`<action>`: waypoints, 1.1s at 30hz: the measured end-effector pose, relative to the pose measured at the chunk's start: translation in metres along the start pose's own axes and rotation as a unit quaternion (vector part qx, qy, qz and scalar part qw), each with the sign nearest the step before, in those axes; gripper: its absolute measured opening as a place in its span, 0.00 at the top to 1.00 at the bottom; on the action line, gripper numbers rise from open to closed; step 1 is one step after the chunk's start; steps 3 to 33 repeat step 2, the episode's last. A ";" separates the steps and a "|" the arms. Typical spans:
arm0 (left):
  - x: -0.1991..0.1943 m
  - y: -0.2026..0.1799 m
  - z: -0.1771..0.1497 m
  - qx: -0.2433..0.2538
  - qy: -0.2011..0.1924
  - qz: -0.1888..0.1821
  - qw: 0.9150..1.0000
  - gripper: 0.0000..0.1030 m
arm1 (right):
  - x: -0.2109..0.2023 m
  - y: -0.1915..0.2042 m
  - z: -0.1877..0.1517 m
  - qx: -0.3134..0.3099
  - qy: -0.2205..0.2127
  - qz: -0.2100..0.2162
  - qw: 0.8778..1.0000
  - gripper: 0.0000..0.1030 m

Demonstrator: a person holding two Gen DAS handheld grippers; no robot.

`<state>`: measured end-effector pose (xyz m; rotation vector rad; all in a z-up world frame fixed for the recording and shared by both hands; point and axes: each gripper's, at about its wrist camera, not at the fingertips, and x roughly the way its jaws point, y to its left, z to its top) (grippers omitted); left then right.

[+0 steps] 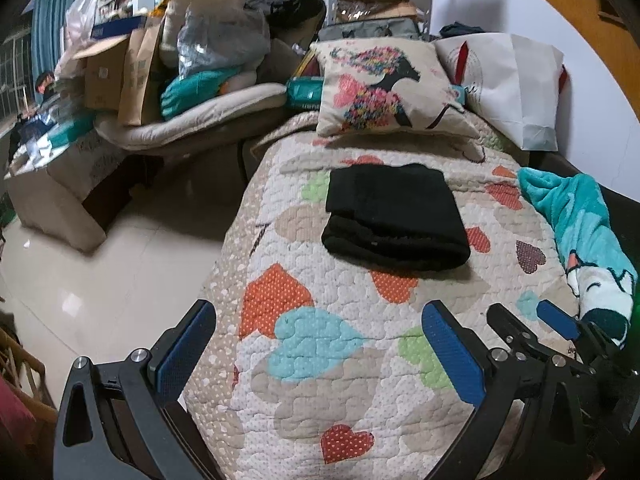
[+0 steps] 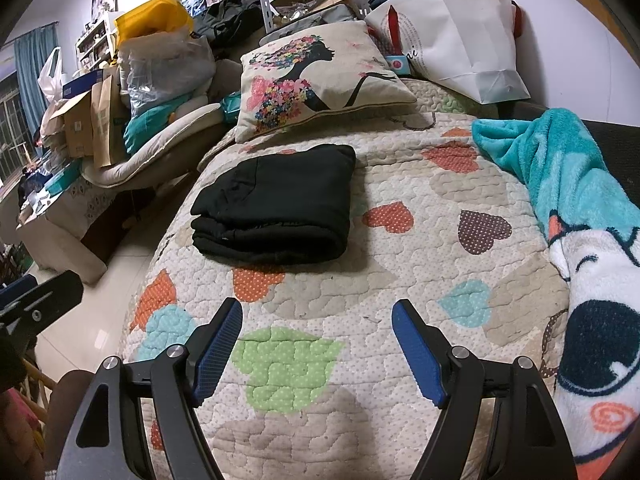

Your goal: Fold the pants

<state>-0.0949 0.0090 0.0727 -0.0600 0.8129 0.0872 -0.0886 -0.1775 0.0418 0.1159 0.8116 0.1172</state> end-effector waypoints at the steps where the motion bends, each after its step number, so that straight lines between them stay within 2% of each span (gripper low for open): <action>1: 0.004 0.003 0.001 -0.007 0.007 -0.002 1.000 0.00 | 0.001 0.000 0.000 -0.002 0.001 0.000 1.000 0.20; 2: 0.010 0.006 0.002 -0.016 0.016 -0.004 1.000 0.00 | 0.002 0.000 -0.001 -0.004 0.002 0.000 1.000 0.20; 33: 0.010 0.006 0.002 -0.016 0.016 -0.004 1.000 0.00 | 0.002 0.000 -0.001 -0.004 0.002 0.000 1.000 0.20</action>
